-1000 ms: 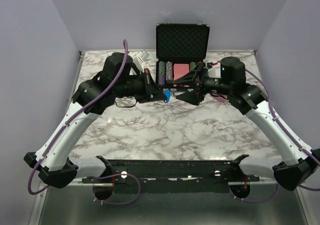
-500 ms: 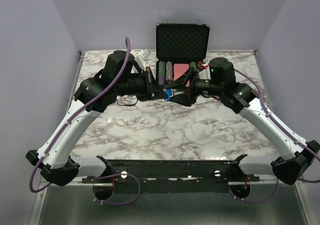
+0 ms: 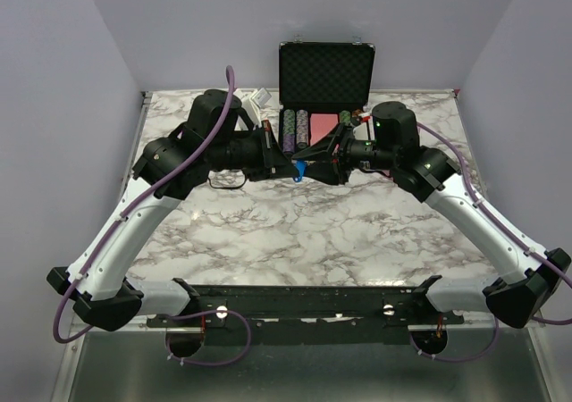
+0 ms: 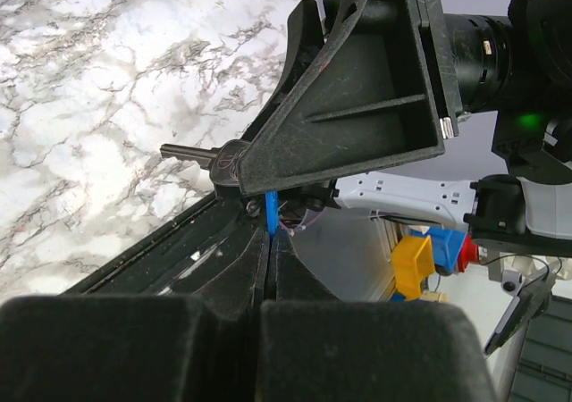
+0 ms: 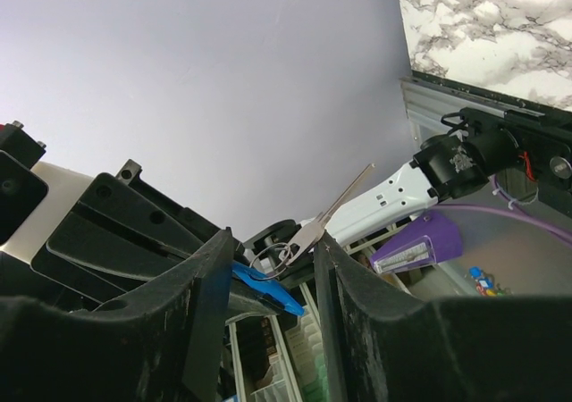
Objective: Remove the keys from the keyring
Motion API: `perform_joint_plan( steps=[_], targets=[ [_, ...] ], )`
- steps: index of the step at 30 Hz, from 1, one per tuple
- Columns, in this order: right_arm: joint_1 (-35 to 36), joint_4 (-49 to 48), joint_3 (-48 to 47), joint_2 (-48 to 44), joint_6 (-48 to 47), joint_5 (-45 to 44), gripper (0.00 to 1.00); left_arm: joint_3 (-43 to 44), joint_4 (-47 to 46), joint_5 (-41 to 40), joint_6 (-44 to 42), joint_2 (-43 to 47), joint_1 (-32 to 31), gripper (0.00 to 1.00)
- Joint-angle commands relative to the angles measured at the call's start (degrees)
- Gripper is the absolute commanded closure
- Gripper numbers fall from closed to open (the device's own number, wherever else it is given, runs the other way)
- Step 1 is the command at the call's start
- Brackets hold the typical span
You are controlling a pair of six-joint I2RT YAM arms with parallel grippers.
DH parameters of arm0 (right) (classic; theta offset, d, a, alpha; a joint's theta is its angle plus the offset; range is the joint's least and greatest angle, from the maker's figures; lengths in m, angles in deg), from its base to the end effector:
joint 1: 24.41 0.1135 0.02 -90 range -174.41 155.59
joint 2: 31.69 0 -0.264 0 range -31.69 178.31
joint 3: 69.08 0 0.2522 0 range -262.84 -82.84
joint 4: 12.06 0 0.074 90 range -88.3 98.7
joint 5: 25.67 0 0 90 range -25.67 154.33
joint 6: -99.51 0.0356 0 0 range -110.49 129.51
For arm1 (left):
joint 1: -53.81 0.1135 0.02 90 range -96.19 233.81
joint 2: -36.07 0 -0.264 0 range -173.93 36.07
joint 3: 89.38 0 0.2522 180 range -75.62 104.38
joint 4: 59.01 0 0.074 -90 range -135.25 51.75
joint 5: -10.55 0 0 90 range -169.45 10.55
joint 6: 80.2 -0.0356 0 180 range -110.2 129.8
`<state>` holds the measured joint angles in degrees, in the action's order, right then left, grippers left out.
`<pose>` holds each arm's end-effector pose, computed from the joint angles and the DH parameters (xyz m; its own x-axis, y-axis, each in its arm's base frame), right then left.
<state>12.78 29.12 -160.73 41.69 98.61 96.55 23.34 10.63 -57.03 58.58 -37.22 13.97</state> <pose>0.2115 0.1843 0.4050 -0.9074 0.3734 0.1931 0.2959 0.2412 0.9243 0.1689 -0.1586 0.4727 -0.8904 -0.1627 -0.4251 0.2664 0.5711 -0.7765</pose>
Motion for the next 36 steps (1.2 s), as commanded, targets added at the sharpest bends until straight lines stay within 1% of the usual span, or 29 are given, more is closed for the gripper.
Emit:
perform_joint_plan(
  steps=[1, 7, 12, 15, 17, 22, 25, 26, 28, 32, 36],
  targets=[
    [0.43, 0.88, -0.34, 0.97, -0.68, -0.41, 0.52, 2.03, -2.44, -0.71, -1.75, 0.87, -0.24, 1.00],
    [0.43, 0.27, -0.51, 1.85, -1.03, 0.03, 0.51, 1.77, -3.41, 0.52, -3.16, 1.84, -0.24, 1.00],
    [0.43, -0.17, -0.95, 2.64, -1.12, 0.64, 0.40, 1.77, -3.58, 1.40, -4.56, 2.90, -0.16, 1.00],
    [0.43, -0.09, -1.30, 2.90, -1.21, 0.56, 0.39, 1.50, -3.32, 1.32, -4.91, 3.60, -0.16, 1.00],
    [0.43, -0.09, -1.48, 3.08, -1.30, 0.64, 0.40, 1.15, -3.06, 1.32, -4.92, 3.86, -0.24, 1.00],
    [0.43, -0.09, -1.83, 3.08, -1.38, 0.91, 0.50, 0.53, -3.05, 1.32, -5.09, 4.30, -0.16, 1.00],
    [0.43, 0.18, -2.18, 2.99, -1.82, 1.34, 0.50, 0.53, -3.23, 1.14, -5.09, 4.30, -0.24, 1.00],
    [0.43, 0.09, -2.36, 2.91, -2.09, 1.61, 0.49, 0.53, -3.32, 1.14, -5.09, 4.22, -0.24, 1.00],
    [0.43, -0.08, -2.97, 2.99, -3.75, 2.31, 0.43, 0.88, -3.32, 0.97, -4.92, 4.04, -0.16, 1.00],
    [0.43, -1.92, -3.32, 2.64, -10.42, 2.93, 0.29, 2.81, -2.44, 0.88, -4.04, 3.43, -0.16, 1.00],
    [0.43, -6.75, -1.83, 1.59, -18.14, 2.23, 0.21, 8.16, 2.82, -0.53, -1.94, 1.15, -0.16, 1.00]
  ],
)
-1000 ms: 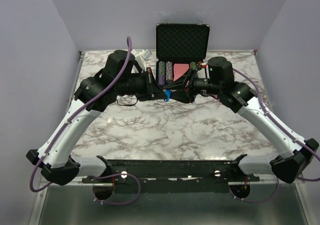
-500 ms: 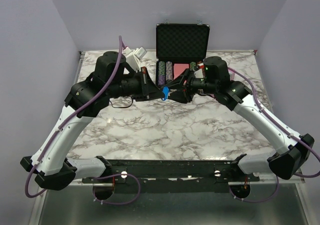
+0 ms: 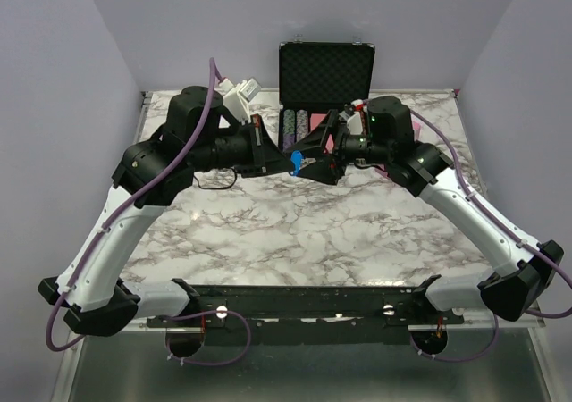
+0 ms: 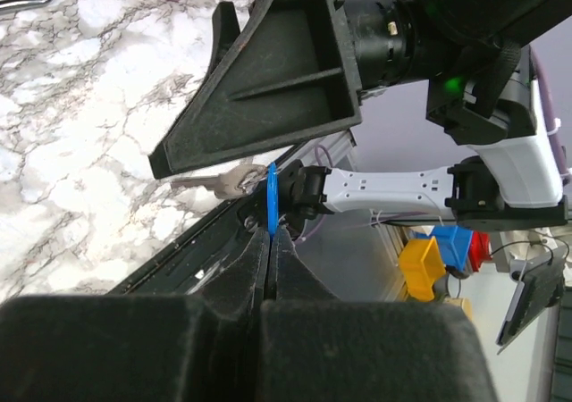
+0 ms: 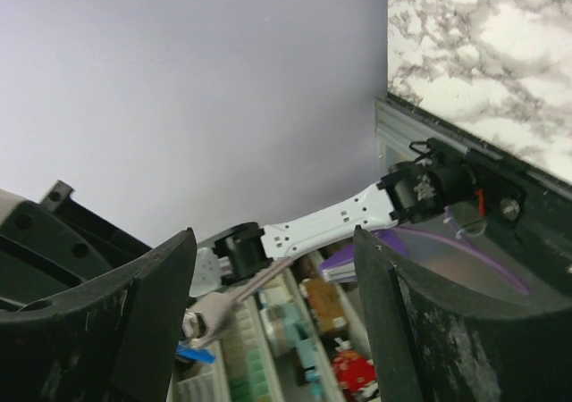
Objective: Remove the keys from the keyring
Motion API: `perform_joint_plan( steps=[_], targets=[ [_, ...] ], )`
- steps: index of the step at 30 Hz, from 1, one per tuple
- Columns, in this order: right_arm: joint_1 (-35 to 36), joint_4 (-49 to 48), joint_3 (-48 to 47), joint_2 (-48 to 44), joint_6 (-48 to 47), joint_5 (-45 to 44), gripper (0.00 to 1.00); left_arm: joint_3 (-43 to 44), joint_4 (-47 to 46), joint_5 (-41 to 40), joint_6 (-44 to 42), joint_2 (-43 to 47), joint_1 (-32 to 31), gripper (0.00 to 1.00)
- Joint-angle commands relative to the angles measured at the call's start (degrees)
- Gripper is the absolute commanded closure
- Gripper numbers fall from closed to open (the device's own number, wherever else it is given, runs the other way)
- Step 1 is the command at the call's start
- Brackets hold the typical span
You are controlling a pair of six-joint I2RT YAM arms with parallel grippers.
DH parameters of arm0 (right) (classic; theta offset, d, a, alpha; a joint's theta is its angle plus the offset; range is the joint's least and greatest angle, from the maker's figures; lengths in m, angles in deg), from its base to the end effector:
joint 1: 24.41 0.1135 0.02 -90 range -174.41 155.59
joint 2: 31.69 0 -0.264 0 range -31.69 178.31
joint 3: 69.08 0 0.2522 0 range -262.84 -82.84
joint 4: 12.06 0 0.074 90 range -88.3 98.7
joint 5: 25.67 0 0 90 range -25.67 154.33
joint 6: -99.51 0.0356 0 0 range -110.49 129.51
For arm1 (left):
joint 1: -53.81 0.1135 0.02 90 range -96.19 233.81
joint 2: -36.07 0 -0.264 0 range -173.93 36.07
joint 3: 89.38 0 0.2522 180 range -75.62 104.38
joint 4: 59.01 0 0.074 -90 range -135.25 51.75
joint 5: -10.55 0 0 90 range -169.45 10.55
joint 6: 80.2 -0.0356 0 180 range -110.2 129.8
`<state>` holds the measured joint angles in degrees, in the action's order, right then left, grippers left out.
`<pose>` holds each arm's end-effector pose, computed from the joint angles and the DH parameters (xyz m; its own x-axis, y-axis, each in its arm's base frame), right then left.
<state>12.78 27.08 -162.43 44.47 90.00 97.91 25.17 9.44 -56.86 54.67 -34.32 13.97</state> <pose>0.2223 0.1934 0.4056 -0.9489 0.3114 0.0507 0.1430 0.2813 0.9489 0.1523 -0.1449 0.4939 -0.8308 -0.1551 -0.5345 0.3869 0.5294 -0.7550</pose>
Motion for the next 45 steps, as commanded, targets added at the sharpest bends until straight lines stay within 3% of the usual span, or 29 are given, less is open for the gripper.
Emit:
perform_joint_plan(
  steps=[1, 6, 11, 17, 32, 40, 45],
  targets=[
    [0.34, -4.91, -0.56, -1.19, -11.65, 0.26, 0.19, 7.65, 5.32, -1.05, 2.68, -2.46, -0.24, 1.00],
    [0.34, -6.31, -2.67, -2.41, -23.95, -5.53, 0.15, 15.38, 10.86, -0.18, 7.16, -6.24, -0.24, 1.00],
    [0.34, -13.68, 0.13, -7.77, -31.17, -13.00, 0.13, 23.12, 15.00, 0.26, 11.99, -9.06, -0.16, 1.00],
    [0.34, -28.01, 9.88, -16.29, -37.15, -19.08, 0.12, 21.82, 10.00, 3.16, 19.11, -7.57, -0.24, 1.00],
    [0.34, -39.71, 14.11, -17.89, -49.63, -1.60, 0.17, 19.18, 2.17, 6.33, 27.12, -5.02, -0.16, 1.00],
    [0.25, -45.07, 14.20, -16.22, -44.99, 5.35, 0.16, 17.42, -0.29, 7.29, 28.09, -4.14, -0.24, 1.00],
    [0.43, -45.60, 13.15, -15.43, -44.63, 5.18, 0.17, 17.33, -0.91, 7.73, 28.09, -4.14, -0.16, 1.00]
  ],
)
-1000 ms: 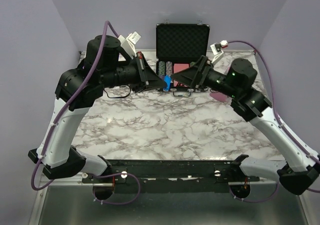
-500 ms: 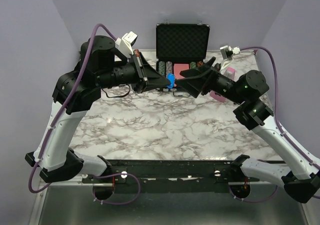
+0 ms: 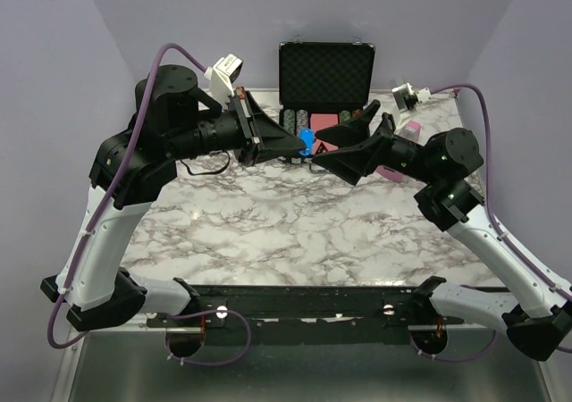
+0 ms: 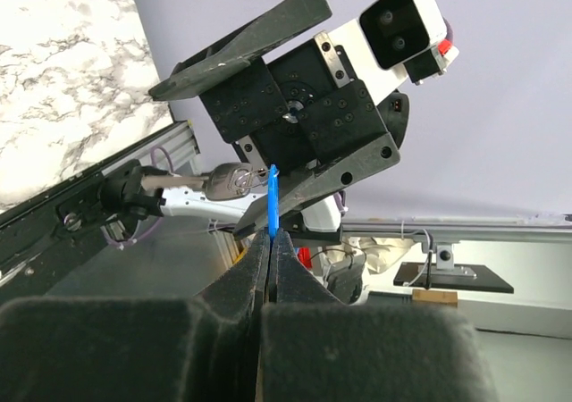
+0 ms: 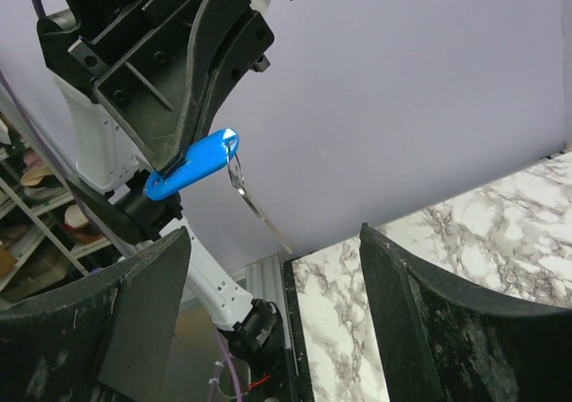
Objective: Remove the keys from the keyring
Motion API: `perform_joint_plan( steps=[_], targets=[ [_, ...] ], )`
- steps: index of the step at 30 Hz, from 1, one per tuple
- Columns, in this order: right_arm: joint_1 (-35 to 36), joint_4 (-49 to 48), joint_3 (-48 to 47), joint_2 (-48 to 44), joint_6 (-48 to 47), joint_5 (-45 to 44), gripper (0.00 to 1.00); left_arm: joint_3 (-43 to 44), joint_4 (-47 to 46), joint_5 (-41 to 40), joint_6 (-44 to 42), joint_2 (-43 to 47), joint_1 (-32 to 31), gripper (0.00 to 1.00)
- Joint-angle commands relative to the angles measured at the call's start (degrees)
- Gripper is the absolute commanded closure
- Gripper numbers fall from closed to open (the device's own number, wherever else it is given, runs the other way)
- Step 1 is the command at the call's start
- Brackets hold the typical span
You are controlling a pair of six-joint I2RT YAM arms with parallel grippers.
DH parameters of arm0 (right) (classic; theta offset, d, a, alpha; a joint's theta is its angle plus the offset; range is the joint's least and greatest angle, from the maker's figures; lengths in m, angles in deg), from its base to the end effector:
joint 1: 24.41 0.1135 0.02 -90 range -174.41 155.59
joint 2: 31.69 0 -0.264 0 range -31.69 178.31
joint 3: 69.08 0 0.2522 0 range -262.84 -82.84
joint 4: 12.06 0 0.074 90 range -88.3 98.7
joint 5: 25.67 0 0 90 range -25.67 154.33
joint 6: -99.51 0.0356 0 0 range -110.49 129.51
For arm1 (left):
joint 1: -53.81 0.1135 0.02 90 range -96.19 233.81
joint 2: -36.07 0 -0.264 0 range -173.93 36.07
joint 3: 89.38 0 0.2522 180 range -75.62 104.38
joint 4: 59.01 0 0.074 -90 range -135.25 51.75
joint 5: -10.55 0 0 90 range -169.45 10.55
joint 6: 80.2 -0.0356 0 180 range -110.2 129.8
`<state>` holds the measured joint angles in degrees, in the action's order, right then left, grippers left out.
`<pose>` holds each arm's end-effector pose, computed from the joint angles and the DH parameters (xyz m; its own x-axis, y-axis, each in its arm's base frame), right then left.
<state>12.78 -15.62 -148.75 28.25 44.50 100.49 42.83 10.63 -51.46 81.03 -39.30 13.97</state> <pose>0.1622 0.1494 0.4678 -0.2694 0.3768 -0.8863 -0.9341 0.1215 0.3356 0.1383 -0.1372 0.5567 -0.9231 -0.3187 -0.2153 0.1340 0.2582 -0.9567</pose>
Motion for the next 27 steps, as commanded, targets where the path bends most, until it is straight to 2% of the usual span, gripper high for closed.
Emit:
perform_joint_plan(
  steps=[1, 15, 22, 27],
  targets=[
    [0.34, -3.15, -0.80, 0.88, 0.96, 2.86, 0.17, -0.33, -2.18, 2.42, 1.82, 0.76, -0.24, 1.00],
    [0.43, -4.56, -4.58, 4.92, 1.84, 6.64, 0.23, -0.42, -3.58, 3.30, 2.08, 0.58, -0.16, 1.00],
    [0.34, -8.51, -5.46, 6.06, 5.53, 8.48, 0.36, -0.51, -3.67, 3.48, 2.08, 0.75, -0.16, 1.00],
    [0.43, -9.22, -5.37, 6.06, 6.50, 9.28, 0.41, -0.50, -3.67, 3.48, 2.17, 0.84, -0.16, 1.00]
  ],
)
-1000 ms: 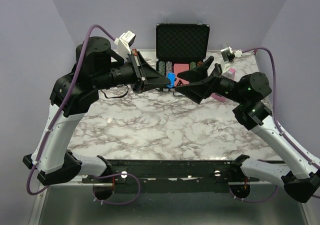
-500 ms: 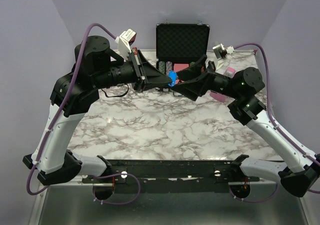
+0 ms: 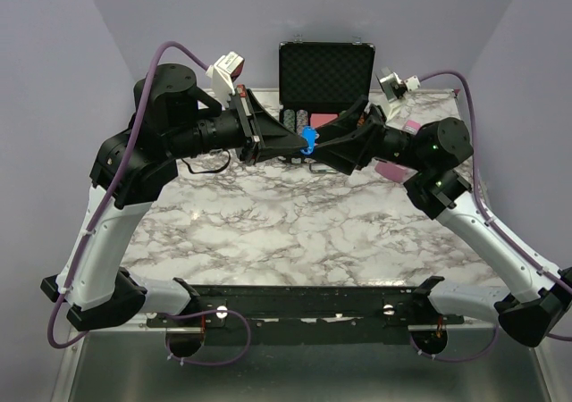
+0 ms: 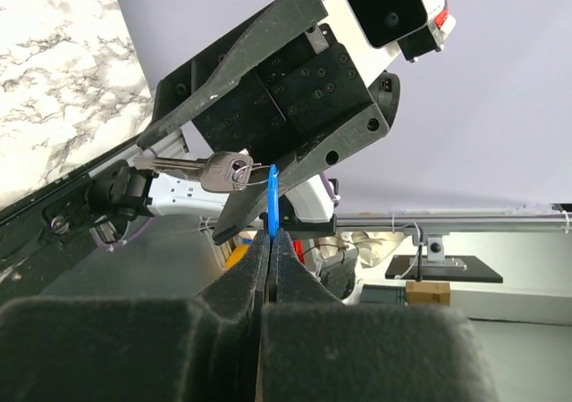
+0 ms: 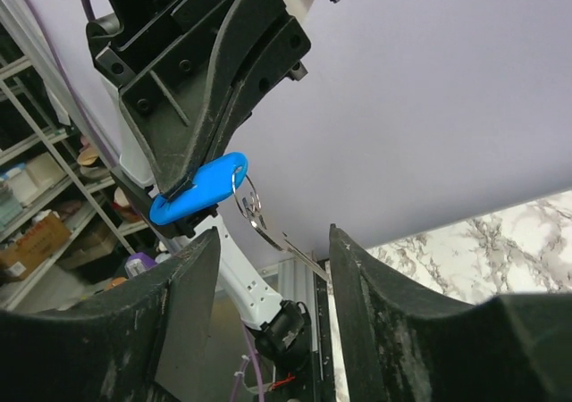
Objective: Remove the keys from the keyring
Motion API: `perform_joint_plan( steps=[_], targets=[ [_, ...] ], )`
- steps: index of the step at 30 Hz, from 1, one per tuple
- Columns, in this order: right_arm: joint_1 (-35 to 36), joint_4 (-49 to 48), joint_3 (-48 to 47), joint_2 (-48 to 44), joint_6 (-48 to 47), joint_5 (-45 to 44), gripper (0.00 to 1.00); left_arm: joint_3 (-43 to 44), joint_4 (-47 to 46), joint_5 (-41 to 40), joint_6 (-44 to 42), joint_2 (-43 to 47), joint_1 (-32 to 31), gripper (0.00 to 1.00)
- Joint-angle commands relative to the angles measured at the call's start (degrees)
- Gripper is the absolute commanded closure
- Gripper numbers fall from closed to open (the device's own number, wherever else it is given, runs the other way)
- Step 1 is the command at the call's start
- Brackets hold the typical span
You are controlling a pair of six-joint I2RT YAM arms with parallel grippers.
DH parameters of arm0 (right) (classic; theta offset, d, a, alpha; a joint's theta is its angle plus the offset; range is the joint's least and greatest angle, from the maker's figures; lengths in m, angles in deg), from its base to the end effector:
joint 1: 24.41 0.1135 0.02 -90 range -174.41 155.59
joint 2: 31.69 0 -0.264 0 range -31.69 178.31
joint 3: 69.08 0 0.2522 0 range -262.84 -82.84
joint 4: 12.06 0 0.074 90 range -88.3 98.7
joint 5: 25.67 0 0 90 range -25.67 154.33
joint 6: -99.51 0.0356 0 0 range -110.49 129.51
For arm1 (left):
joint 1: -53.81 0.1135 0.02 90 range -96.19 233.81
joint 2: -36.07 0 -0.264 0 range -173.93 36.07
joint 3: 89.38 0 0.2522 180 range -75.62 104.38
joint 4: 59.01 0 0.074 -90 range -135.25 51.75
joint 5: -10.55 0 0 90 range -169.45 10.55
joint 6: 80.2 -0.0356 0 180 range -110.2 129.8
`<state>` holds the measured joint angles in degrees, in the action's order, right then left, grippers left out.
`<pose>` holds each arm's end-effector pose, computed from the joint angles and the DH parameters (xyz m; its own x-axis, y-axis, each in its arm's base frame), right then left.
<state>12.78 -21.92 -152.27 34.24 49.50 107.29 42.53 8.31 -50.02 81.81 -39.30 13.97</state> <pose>0.1783 0.1657 0.4750 -0.3166 0.3502 -0.8816 -0.9425 -0.0113 0.3340 0.1389 -0.1387 0.5597 -0.9276 -0.3049 -0.2160 0.1502 0.2250 -0.9627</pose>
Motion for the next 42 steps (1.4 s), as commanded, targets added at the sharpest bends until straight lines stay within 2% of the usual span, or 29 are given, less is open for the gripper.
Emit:
perform_joint_plan(
  steps=[1, 12, 24, 28, 36, 42],
  targets=[
    [0.43, -3.10, -1.76, 0.07, 1.67, 2.57, 0.42, -0.20, -1.35, 1.95, 1.38, 0.84, -0.24, 1.00],
    [0.34, -4.77, -2.03, 0.51, 3.34, 3.80, 0.66, -0.02, -1.44, 2.12, 1.38, 0.67, -0.16, 1.00],
    [0.43, -7.23, -1.67, 1.30, 5.10, 4.24, 0.67, -0.29, -1.53, 2.21, 1.47, 0.75, -0.16, 1.00],
    [0.43, -7.32, -1.94, 1.74, 5.19, 4.41, 0.71, -0.37, -1.53, 2.21, 1.38, 0.76, -0.16, 1.00],
    [0.43, -8.46, -1.68, 1.66, 6.59, 6.17, 0.92, -0.55, -1.44, 2.04, 1.29, 0.93, -0.16, 1.00],
    [0.34, -7.24, -0.45, 0.08, 6.42, 6.79, 0.99, -2.39, -3.11, 2.12, 1.55, 1.54, -0.16, 1.00]
  ],
)
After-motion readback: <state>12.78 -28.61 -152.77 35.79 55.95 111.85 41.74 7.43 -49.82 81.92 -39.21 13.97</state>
